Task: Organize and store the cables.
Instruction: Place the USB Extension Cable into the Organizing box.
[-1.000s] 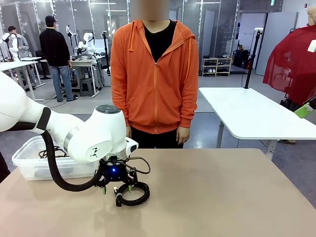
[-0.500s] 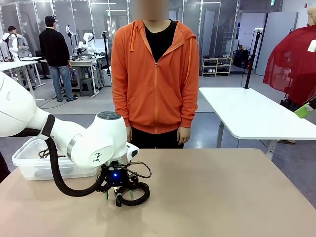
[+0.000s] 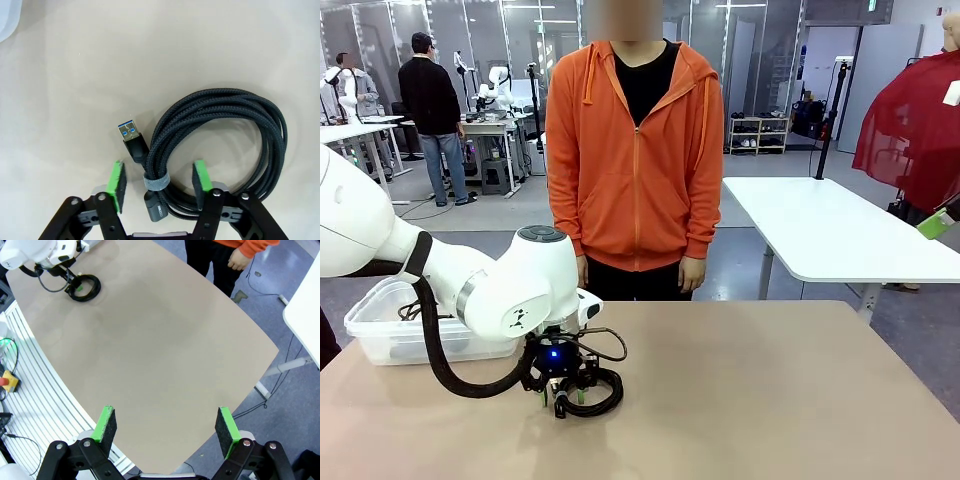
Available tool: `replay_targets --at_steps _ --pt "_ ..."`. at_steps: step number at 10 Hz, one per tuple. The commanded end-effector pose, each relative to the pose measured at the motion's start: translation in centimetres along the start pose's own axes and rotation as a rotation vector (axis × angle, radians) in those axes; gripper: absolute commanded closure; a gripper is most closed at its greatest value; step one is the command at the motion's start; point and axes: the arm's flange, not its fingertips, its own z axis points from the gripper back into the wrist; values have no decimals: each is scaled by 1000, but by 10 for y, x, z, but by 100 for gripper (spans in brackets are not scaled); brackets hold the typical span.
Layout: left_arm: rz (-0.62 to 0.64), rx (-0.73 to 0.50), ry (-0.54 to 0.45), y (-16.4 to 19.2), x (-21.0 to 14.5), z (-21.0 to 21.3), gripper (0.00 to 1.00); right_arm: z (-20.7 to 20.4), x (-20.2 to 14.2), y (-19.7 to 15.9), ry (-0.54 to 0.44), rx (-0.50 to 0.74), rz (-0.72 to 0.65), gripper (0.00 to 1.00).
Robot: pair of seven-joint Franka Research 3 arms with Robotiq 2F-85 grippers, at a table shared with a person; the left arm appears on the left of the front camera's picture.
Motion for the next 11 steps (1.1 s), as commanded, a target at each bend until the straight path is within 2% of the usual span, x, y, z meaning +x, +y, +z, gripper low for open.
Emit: replay_targets --at_steps 1,6,9,10,11 --pt "2 5 1 -4 2 4 48 1 -1 1 8 -1 4 0" --pt "11 12 5 -5 -1 8 98 1 -1 1 8 -1 4 0" --pt "8 17 -17 -2 -4 15 100 1 -1 1 8 -1 4 0" --pt "-19 36 -30 -3 -11 31 95 1 -1 1 8 -1 4 0" --pt "-54 55 -75 -4 -21 56 95 1 -1 1 8 -1 4 0"
